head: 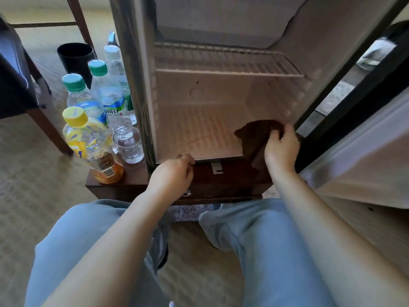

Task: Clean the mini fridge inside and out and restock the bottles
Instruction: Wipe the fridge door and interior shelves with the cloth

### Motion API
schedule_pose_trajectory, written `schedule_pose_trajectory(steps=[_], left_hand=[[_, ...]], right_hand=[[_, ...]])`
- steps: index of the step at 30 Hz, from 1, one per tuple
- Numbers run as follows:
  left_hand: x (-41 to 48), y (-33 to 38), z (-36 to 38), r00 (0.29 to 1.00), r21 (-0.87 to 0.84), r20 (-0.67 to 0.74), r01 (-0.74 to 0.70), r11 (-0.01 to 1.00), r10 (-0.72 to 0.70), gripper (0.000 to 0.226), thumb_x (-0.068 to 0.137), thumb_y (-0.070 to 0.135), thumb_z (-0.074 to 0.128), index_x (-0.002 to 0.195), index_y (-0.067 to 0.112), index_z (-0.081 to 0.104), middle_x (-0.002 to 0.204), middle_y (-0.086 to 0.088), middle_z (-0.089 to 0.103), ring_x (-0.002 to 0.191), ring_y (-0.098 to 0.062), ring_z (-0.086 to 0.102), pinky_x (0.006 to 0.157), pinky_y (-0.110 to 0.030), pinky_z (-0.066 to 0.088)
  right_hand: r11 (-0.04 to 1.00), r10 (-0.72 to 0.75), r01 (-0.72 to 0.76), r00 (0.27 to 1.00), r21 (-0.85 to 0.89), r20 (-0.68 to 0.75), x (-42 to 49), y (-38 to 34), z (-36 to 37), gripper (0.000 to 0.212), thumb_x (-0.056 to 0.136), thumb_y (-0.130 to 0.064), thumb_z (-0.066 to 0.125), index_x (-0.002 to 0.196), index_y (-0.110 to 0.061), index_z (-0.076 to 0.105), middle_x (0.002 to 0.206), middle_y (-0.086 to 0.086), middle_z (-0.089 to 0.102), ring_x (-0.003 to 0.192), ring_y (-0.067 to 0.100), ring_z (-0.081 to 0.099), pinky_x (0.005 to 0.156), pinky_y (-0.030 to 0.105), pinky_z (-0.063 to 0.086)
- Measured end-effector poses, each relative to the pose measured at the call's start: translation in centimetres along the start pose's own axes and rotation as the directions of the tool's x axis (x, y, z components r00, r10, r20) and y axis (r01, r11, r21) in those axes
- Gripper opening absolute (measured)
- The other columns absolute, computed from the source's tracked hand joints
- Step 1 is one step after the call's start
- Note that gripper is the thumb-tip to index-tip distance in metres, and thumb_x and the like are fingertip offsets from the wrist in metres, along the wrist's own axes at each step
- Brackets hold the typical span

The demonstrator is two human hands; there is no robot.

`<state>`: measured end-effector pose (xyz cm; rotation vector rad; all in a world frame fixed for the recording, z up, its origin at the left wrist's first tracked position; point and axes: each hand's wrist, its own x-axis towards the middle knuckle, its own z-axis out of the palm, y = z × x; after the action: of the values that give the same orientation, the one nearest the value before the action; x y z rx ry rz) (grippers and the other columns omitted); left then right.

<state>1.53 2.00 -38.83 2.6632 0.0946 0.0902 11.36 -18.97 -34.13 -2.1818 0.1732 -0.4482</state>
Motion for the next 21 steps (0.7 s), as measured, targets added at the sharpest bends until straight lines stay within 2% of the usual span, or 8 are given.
schedule_pose_trajectory(steps=[1, 3, 5, 7, 9, 11, 16, 21], left_hand=[[0.8, 0.1, 0.1, 1.000, -0.007, 0.007, -0.022, 1.000, 0.022, 0.027, 0.096, 0.021, 0.045, 0.120, 0.016, 0.056, 0.106, -0.005, 0.064, 0.087, -0.026, 0.062, 0.072, -0.038, 0.053], [2.2, 0.2, 0.0, 0.998, -0.025, 0.021, -0.050, 0.998, 0.051, 0.027, 0.096, 0.020, 0.046, 0.120, 0.014, 0.057, 0.110, -0.005, 0.063, 0.091, -0.026, 0.061, 0.075, -0.036, 0.052], [3.8, 0.0, -0.1, 0.997, -0.022, 0.046, -0.054, 0.998, 0.055, 0.027, 0.096, 0.021, 0.047, 0.119, 0.016, 0.059, 0.111, -0.004, 0.063, 0.091, -0.024, 0.060, 0.077, -0.036, 0.052], [5.1, -0.4, -0.1, 0.996, -0.021, 0.076, -0.040, 0.999, 0.042, 0.025, 0.096, 0.021, 0.047, 0.116, 0.017, 0.060, 0.109, -0.003, 0.063, 0.092, -0.023, 0.059, 0.078, -0.037, 0.052], [6.2, -0.7, 0.1, 0.995, -0.030, 0.096, -0.030, 0.999, 0.033, 0.024, 0.096, 0.022, 0.046, 0.115, 0.018, 0.060, 0.109, -0.003, 0.062, 0.093, -0.022, 0.057, 0.079, -0.038, 0.052], [6.9, -0.6, 0.2, 0.993, -0.025, 0.116, -0.034, 0.999, 0.037, 0.025, 0.097, 0.023, 0.045, 0.117, 0.018, 0.058, 0.110, -0.003, 0.060, 0.095, -0.021, 0.056, 0.080, -0.038, 0.052], [7.8, 0.1, -0.1, 0.984, 0.019, 0.154, -0.095, 0.995, 0.091, 0.026, 0.099, 0.028, 0.041, 0.118, 0.019, 0.057, 0.110, 0.000, 0.060, 0.097, -0.019, 0.054, 0.082, -0.037, 0.051], [8.3, 1.0, -0.6, 0.970, 0.072, 0.220, -0.123, 0.990, 0.105, 0.028, 0.100, 0.030, 0.037, 0.116, 0.017, 0.056, 0.101, -0.003, 0.062, 0.090, -0.021, 0.057, 0.079, -0.037, 0.051]], right_hand=[[0.999, -0.031, 0.033, 0.998, -0.025, 0.061, 1.3, 0.3, 1.1, 0.026, 0.098, -0.015, 0.043, 0.119, -0.004, 0.053, 0.101, 0.004, 0.057, 0.097, 0.024, 0.056, 0.074, 0.019, 0.032], [0.974, -0.088, 0.147, 0.946, -0.171, 0.312, 3.0, 1.5, 3.6, 0.034, 0.094, -0.027, 0.053, 0.125, -0.012, 0.051, 0.113, 0.004, 0.060, 0.109, 0.027, 0.056, 0.080, 0.023, 0.037], [0.816, -0.121, 0.382, 0.846, -0.433, 0.519, 3.6, 3.4, 5.6, 0.052, 0.088, -0.050, 0.057, 0.132, -0.023, 0.050, 0.125, 0.005, 0.058, 0.118, 0.028, 0.048, 0.093, 0.031, 0.041], [0.688, -0.207, 0.509, 0.821, -0.517, 0.532, 3.4, 5.1, 7.4, 0.059, 0.089, -0.060, 0.048, 0.139, -0.029, 0.045, 0.138, 0.008, 0.045, 0.128, 0.031, 0.035, 0.104, 0.042, 0.035], [0.743, -0.166, 0.474, 0.814, -0.472, 0.557, 4.2, 6.1, 8.9, 0.058, 0.096, -0.055, 0.037, 0.148, -0.031, 0.030, 0.155, 0.008, 0.023, 0.141, 0.030, 0.018, 0.115, 0.047, 0.020], [0.729, -0.121, 0.500, 0.767, -0.468, 0.630, 5.5, 6.8, 10.3, 0.056, 0.100, -0.050, 0.028, 0.152, -0.030, 0.019, 0.160, 0.006, 0.013, 0.147, 0.027, 0.008, 0.118, 0.045, 0.009], [0.671, -0.151, 0.569, 0.733, -0.476, 0.663, 9.9, 5.5, 14.4, 0.054, 0.103, -0.043, 0.023, 0.153, -0.026, 0.015, 0.161, 0.007, 0.008, 0.148, 0.026, 0.004, 0.118, 0.043, 0.006], [0.690, -0.129, 0.495, 0.803, -0.529, 0.582, 12.4, 3.9, 18.7, 0.053, 0.104, -0.039, 0.019, 0.153, -0.020, 0.018, 0.159, 0.015, 0.014, 0.145, 0.032, 0.013, 0.118, 0.044, 0.006]])
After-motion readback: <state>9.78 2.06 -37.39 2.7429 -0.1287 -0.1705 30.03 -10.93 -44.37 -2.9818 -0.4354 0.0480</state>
